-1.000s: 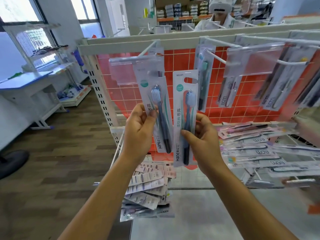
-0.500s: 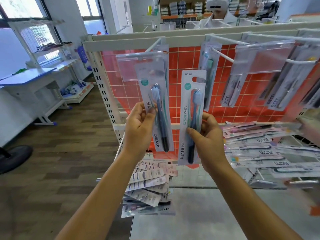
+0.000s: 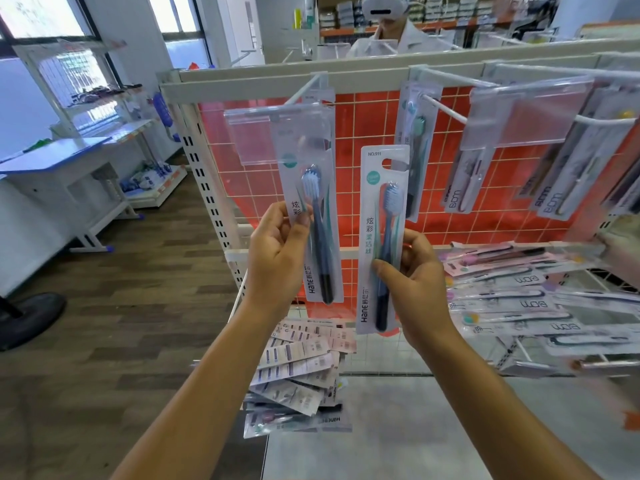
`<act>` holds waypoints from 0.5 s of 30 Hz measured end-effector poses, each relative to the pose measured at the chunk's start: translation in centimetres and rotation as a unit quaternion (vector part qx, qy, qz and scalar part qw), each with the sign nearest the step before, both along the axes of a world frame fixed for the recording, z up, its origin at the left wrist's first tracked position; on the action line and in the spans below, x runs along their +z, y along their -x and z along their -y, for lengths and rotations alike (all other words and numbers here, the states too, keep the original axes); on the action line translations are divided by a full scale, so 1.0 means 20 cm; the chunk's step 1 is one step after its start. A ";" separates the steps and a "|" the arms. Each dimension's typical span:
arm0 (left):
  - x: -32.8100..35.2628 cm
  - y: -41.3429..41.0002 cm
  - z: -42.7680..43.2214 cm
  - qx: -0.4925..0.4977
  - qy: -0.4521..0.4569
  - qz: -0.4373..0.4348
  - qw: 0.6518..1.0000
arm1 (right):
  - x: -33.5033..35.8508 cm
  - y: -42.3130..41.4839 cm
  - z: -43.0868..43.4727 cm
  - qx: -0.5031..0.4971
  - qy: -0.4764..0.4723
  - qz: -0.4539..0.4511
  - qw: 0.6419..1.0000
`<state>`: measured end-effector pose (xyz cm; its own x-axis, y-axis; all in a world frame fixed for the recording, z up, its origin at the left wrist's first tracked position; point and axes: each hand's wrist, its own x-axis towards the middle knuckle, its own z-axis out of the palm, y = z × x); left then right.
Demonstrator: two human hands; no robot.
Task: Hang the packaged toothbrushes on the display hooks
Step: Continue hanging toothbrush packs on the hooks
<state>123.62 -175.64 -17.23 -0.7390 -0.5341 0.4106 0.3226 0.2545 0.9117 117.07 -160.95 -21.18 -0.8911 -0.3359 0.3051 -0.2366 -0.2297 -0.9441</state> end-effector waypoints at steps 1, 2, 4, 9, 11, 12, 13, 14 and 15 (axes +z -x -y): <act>-0.01 0.00 0.00 0.003 0.002 -0.001 1.000 | 0.00 0.00 0.00 0.001 -0.002 0.000 1.000; -0.02 0.00 0.00 0.008 0.004 -0.003 1.000 | 0.00 0.00 0.00 0.001 -0.004 -0.001 1.000; -0.04 -0.01 -0.01 0.021 0.002 -0.010 1.000 | -0.01 0.00 0.00 0.002 -0.008 -0.004 1.000; -0.05 -0.01 0.00 0.031 -0.004 -0.019 0.999 | -0.02 0.01 0.01 0.005 -0.011 0.003 1.000; -0.04 -0.01 0.00 0.034 -0.008 -0.026 0.999 | -0.02 0.01 0.02 0.003 -0.012 0.002 1.000; -0.04 -0.01 0.00 0.034 -0.012 -0.028 0.999 | -0.03 0.01 0.02 0.002 -0.013 0.002 1.000; -0.04 -0.01 0.00 0.030 -0.013 -0.030 0.999 | -0.03 0.01 0.03 0.001 -0.014 0.004 1.000; -0.04 0.00 0.00 0.028 -0.011 -0.029 0.999 | -0.04 0.01 0.03 0.002 -0.015 0.006 1.000; -0.05 0.00 0.01 0.026 -0.008 -0.027 0.999 | -0.04 0.01 0.03 0.002 -0.016 0.009 1.000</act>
